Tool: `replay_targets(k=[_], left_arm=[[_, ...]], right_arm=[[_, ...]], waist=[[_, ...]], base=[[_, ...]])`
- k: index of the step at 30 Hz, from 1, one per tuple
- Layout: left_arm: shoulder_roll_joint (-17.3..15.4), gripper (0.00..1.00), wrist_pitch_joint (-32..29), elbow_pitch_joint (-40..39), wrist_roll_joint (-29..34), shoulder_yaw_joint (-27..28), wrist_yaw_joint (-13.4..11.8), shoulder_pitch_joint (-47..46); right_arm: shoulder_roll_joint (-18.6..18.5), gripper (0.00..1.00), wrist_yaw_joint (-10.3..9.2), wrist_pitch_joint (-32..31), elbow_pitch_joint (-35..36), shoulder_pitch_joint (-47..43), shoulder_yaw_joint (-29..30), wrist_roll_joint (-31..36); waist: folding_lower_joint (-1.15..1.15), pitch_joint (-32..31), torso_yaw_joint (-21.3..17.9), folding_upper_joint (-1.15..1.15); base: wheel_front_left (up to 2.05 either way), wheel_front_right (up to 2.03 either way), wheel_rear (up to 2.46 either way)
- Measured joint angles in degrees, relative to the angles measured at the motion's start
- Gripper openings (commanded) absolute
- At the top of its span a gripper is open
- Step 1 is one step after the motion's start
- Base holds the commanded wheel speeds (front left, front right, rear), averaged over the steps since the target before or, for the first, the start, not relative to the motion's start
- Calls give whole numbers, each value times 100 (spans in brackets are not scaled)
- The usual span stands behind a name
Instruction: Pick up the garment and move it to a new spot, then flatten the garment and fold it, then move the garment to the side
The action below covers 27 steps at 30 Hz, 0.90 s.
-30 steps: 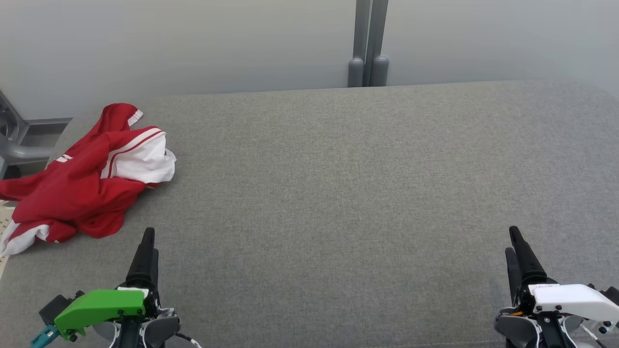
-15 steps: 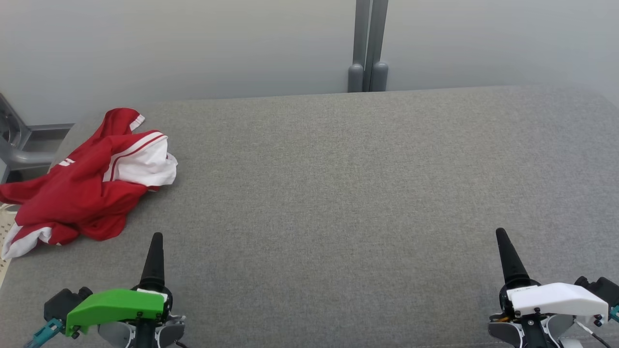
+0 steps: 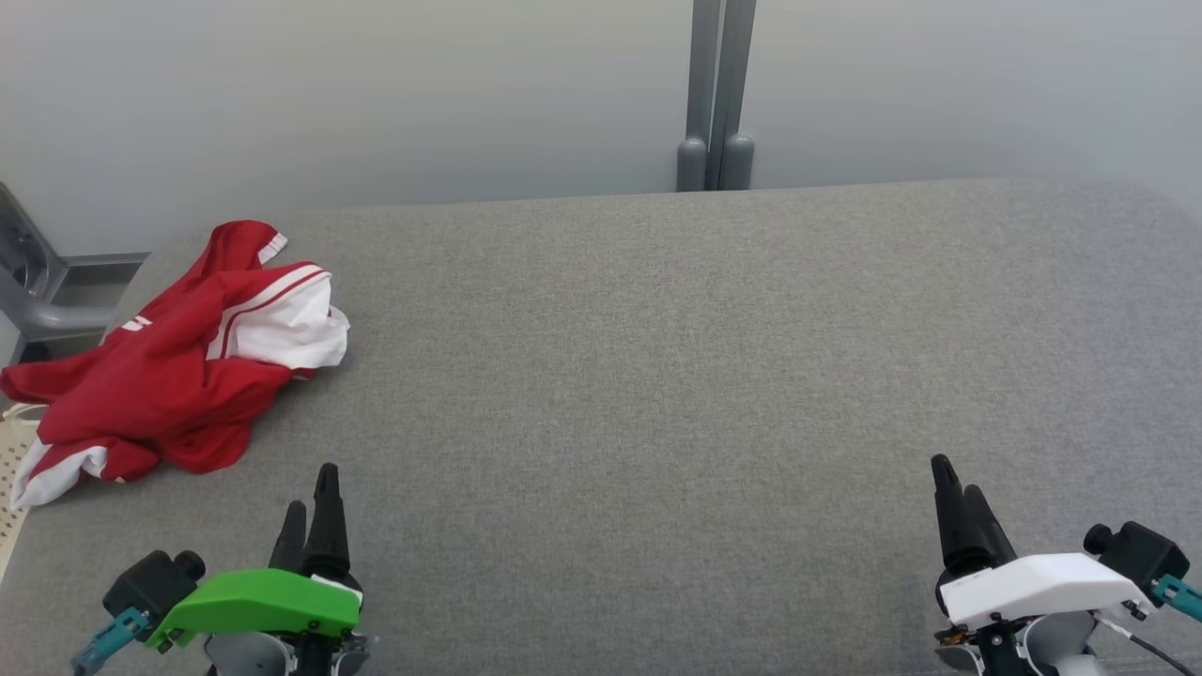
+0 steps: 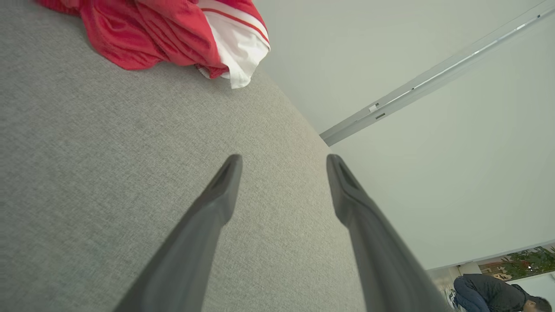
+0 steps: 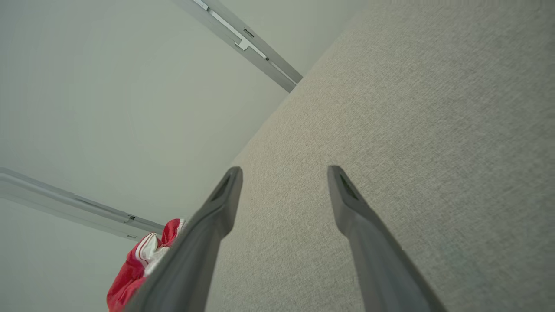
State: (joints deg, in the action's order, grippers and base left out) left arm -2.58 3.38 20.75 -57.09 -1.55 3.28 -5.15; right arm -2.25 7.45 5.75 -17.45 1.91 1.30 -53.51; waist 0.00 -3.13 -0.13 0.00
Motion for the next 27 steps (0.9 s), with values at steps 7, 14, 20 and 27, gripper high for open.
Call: replay_targets(k=[7, 14, 20, 27], left_arm=[[-87, 100, 153, 63, 859, -198, -101, 18], [-175, 100, 283, 145, 1543, -345, -277, 12], [-240, 100, 382, 199, 2060, -446, -402, -4], [-286, 100, 500, 296, 2481, -550, -477, -18]], right_arm=[[-11, 100, 1, 93, -123, 65, -100, 953], [-14, 100, 1, 81, -121, 111, -174, 1613], [-20, 100, 1, 22, -124, 141, -168, 2194], [-24, 100, 1, -38, -174, 167, -172, 2710]], waist=[[0, -51, -2, 0], [0, -60, 14, 0], [0, -86, 21, 0], [0, -134, 32, 0]], base=[[0, 0, 0], [0, 0, 0], [0, 0, 0], [0, 0, 0]])
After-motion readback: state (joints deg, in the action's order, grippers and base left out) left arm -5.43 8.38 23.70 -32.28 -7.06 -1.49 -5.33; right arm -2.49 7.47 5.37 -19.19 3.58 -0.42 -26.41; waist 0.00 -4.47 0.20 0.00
